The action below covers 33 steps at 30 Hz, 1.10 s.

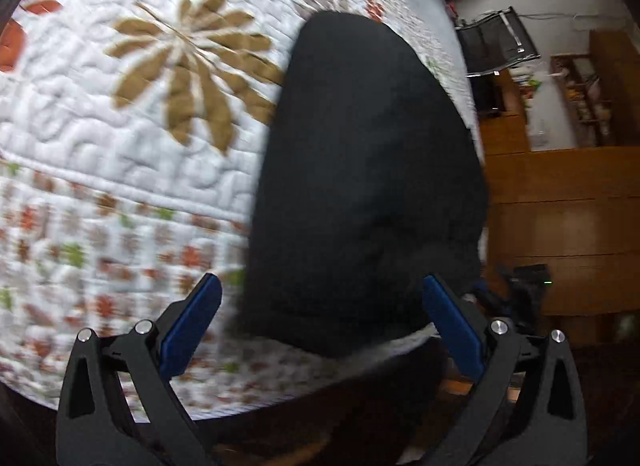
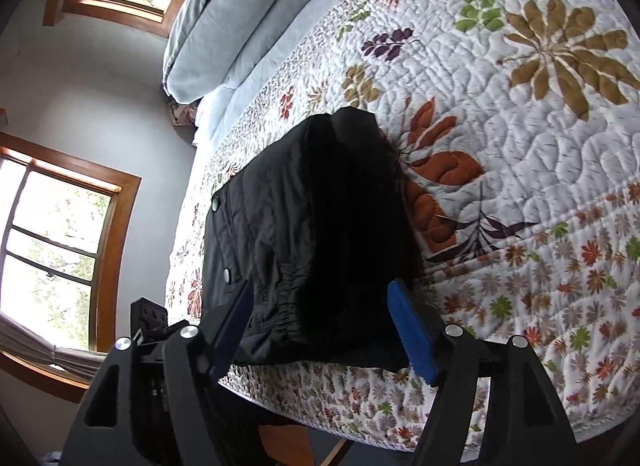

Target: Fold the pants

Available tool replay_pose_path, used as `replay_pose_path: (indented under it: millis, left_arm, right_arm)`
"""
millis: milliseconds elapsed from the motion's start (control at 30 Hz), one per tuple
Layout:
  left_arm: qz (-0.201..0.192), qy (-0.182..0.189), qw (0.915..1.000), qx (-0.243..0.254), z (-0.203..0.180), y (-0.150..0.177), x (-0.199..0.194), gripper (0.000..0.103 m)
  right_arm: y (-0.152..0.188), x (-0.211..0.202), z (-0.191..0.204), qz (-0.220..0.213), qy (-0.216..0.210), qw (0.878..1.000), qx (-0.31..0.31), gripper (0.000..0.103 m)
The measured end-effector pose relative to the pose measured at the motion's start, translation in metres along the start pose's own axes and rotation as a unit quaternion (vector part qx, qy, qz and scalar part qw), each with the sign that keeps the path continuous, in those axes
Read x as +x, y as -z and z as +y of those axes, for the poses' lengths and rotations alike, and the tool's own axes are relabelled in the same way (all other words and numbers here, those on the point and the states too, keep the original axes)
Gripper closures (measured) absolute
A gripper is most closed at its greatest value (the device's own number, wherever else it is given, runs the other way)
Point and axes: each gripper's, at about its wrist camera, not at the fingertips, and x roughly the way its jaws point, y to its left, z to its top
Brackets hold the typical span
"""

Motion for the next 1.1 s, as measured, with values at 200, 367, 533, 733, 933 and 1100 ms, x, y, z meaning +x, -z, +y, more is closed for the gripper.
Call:
replay_pose_path:
  millis: [200, 367, 533, 733, 933, 1100]
  left_arm:
    - [0.013, -0.011, 0.9998, -0.009, 0.004, -0.008, 0.018, 0.003]
    - [0.044, 0.017, 0.9985, -0.027, 0.009, -0.019, 0.040, 0.003]
    - [0.051, 0.025, 0.9975, -0.043, 0.010, -0.022, 0.048, 0.003]
    - [0.075, 0.028, 0.9963, -0.033, 0.013, -0.032, 0.061, 0.003]
    - [0.083, 0.018, 0.9960, -0.027, 0.003, -0.040, 0.072, 0.003]
    - [0.088, 0.036, 0.9952, -0.023, -0.012, -0.043, 0.072, 0.004]
  right_arm:
    - [0.000, 0.005, -0.012, 0.014, -0.003, 1.000, 0.008, 0.030]
    - [-0.005, 0.004, -0.027, 0.012, -0.038, 0.999, 0.030, 0.018]
    - [-0.008, 0.014, -0.031, 0.043, -0.031, 0.998, 0.018, 0.012]
    - [-0.007, 0.039, -0.034, 0.084, -0.049, 0.995, 0.009, 0.009]
    - [-0.010, 0.050, -0.037, 0.085, -0.059, 0.995, 0.009, 0.006]
    - [-0.006, 0.058, -0.025, 0.097, -0.067, 0.993, -0.014, 0.005]
